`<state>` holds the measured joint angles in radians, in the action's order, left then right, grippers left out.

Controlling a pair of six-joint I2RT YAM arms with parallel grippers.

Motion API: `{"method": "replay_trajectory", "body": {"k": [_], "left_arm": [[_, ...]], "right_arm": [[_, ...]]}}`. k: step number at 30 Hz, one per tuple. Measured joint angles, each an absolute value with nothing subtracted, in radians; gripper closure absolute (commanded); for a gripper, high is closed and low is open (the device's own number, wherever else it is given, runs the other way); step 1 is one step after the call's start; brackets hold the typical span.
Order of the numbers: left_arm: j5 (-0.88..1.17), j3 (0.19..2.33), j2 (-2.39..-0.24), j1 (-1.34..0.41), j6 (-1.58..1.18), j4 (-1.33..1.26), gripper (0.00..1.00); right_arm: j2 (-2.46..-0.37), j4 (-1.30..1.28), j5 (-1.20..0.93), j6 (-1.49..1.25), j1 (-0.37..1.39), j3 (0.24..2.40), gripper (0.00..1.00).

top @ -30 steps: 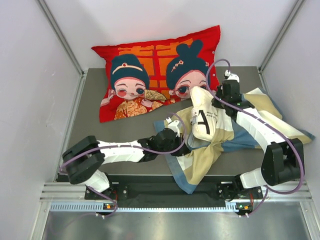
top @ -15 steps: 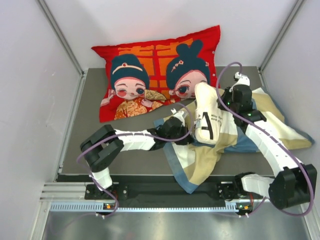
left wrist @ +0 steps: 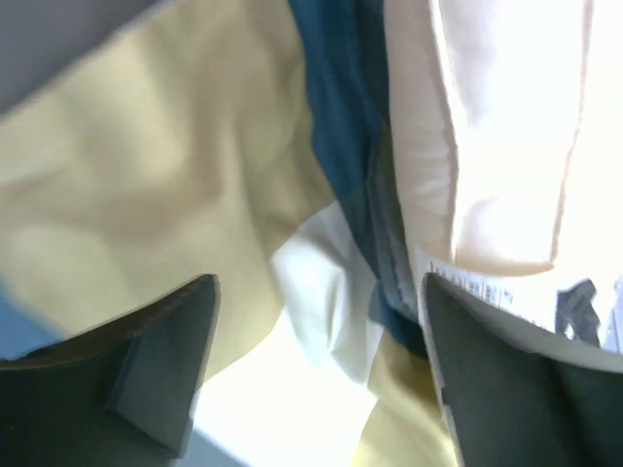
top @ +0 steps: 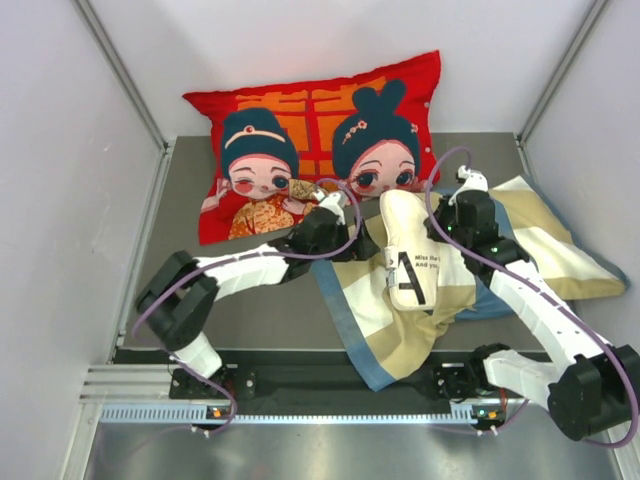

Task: Remove the pillowcase from the pillow

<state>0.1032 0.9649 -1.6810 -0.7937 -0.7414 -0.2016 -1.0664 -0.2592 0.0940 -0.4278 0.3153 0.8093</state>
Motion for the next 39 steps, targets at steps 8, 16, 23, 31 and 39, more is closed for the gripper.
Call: {"method": "replay_trajectory", "body": {"k": [8,16,23,31,39], "left_arm": [[0.098,0.859,-1.448,-0.765,-0.815,-0.251,0.01],[0.201,0.879,-1.611,-0.846,-0.926,-0.42,0.01],[0.235,0.879,-1.713,-0.863,-0.98,-0.506,0.01],[0.276,0.935,-1.808,-0.877,-1.021,-0.613,0.01],[0.288,0.954,-1.89,-0.895,-1.069,-0.722,0.01]], "right_arm": [[-1.064,-0.257,0.106,-0.441,0.328,0.805,1.0],[-1.06,-0.26,0.112,-0.451,0.347,0.792,1.0],[-1.032,-0.282,0.114,-0.456,0.352,0.792,1.0],[-1.031,-0.287,0.128,-0.465,0.369,0.792,1.0],[-1.032,-0.302,0.147,-0.47,0.39,0.791,1.0]]}}
